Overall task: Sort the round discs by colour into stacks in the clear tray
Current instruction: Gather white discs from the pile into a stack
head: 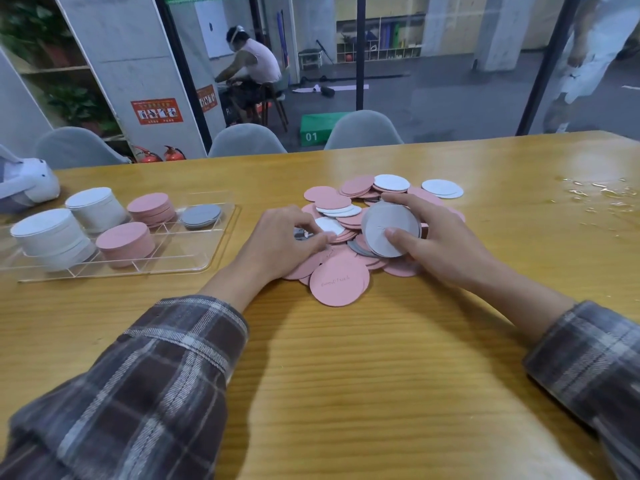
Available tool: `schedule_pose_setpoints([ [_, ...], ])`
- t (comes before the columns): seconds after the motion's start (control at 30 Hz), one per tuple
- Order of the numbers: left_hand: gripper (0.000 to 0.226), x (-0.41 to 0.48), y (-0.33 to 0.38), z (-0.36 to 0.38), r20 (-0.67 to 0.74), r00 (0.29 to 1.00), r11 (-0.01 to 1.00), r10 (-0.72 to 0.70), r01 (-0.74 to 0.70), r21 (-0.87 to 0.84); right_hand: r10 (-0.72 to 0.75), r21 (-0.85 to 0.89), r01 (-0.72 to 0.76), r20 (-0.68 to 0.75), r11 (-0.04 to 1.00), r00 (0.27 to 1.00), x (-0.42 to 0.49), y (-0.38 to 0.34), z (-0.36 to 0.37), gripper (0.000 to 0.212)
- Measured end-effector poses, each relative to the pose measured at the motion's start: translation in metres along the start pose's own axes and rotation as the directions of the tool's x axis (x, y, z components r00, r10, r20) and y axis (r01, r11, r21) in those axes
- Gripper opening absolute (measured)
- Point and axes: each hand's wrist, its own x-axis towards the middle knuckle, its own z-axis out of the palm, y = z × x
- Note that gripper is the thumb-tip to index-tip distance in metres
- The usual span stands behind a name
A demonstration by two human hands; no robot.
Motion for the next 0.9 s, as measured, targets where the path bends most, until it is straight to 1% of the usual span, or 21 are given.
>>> schedule_pose_setpoints([
  [0.1,0.016,0.000,0.002,0.006,-0.002,0.997,0.996,-0.071,0.071,-0.059,0.004,-0.005,-0.004,-0.002,1.000,1.000,0.000,-0.002,0.001,0.049],
  [0.2,0.013,-0.002,0.003,0.014,0.048,0.996,0.996,-0.078,0.080,-0.030,0.005,0.004,-0.005,-0.005,1.000,1.000,-0.001,-0.003,0.003,0.051],
  [0.3,0.020,0.000,0.002,0.013,0.079,0.993,0.994,-0.091,0.096,-0.057,0.003,-0.009,-0.003,-0.017,1.000,1.000,-0.003,-0.004,0.004,0.051],
  [0.4,0.031,-0.002,0.002,0.005,0.045,0.996,0.994,-0.080,0.083,-0.071,0.007,-0.003,-0.007,-0.019,1.000,1.000,-0.003,-0.006,0.005,0.050],
  [0.43,0.032,-0.003,0.003,0.003,0.026,0.996,0.993,-0.080,0.082,-0.087,0.009,0.000,-0.009,-0.019,1.000,1.000,-0.003,-0.005,0.005,0.050],
  [0.5,0.026,-0.005,0.005,0.000,-0.021,0.994,0.987,-0.103,0.100,-0.129,0.008,0.001,-0.008,-0.019,1.000,1.000,-0.003,-0.005,0.005,0.050],
  [0.57,0.017,-0.007,0.008,-0.003,-0.050,0.987,0.966,-0.151,0.136,-0.220,0.011,0.008,-0.011,-0.018,1.000,1.000,-0.003,-0.005,0.005,0.051],
  [0.63,0.014,-0.011,0.014,-0.008,-0.018,0.981,0.908,-0.193,0.172,-0.383,0.018,0.016,-0.017,-0.022,1.000,1.000,-0.003,-0.005,0.006,0.051],
  [0.7,0.011,-0.015,0.019,-0.012,0.017,0.981,0.845,-0.192,0.174,-0.505,0.012,0.025,-0.011,-0.025,1.000,1.000,-0.003,-0.005,0.006,0.051],
  [0.77,0.011,-0.017,0.020,-0.012,0.034,0.983,0.805,-0.181,0.168,-0.569,0.010,0.064,-0.009,-0.016,0.998,1.000,-0.002,-0.005,0.007,0.050],
  [0.83,0.013,-0.019,0.022,-0.007,0.035,0.984,0.770,-0.175,0.159,-0.618,0.024,0.167,-0.030,0.038,0.985,0.999,-0.003,-0.005,0.008,0.048],
  [0.9,0.014,-0.019,0.027,0.001,0.026,0.985,0.754,-0.171,0.148,-0.640,0.026,0.213,-0.046,0.097,0.976,0.995,-0.002,-0.005,0.009,0.046],
])
